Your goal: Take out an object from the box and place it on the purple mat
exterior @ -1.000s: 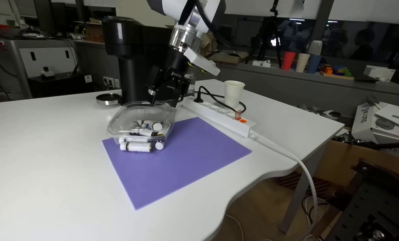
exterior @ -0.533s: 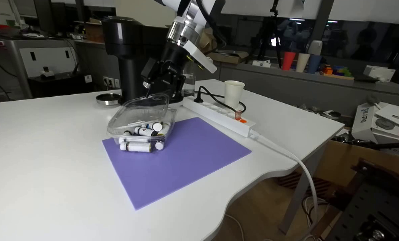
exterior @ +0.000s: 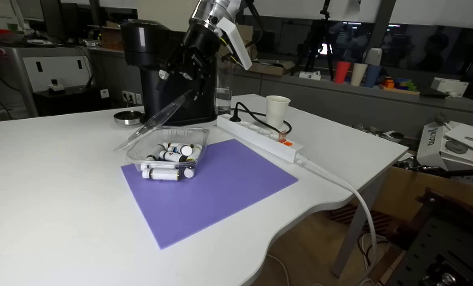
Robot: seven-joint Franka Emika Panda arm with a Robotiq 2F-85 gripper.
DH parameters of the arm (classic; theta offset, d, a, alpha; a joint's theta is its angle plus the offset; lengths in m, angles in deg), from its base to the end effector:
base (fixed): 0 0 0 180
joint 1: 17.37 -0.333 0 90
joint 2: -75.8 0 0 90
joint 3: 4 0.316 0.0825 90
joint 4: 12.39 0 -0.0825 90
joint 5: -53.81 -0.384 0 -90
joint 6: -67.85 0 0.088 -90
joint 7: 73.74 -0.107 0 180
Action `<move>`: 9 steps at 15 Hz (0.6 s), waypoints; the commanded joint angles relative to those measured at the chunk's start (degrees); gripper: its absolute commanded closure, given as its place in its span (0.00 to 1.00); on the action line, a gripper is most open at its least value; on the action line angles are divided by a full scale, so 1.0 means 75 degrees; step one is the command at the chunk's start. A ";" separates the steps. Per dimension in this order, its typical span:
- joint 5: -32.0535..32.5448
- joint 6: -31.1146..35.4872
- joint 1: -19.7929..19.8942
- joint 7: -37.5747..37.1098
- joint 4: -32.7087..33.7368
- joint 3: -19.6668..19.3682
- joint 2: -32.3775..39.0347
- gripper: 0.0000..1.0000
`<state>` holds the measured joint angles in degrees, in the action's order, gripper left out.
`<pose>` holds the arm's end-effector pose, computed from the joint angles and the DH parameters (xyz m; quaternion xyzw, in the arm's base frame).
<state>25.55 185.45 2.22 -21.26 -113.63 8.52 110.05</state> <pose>0.6292 -0.0614 0.2185 -0.9282 -0.2230 0.0014 0.2980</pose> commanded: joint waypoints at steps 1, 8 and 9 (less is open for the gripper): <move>-0.0146 -0.0872 -0.0255 0.0289 0.0280 -0.0163 -0.0155 0.00; -0.0186 -0.0673 -0.0877 0.1320 0.0446 -0.0114 -0.0089 0.00; -0.0156 -0.0479 -0.0971 0.1579 0.0410 -0.0110 -0.0121 0.00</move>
<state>24.65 179.76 -3.06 -14.05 -111.41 8.19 109.17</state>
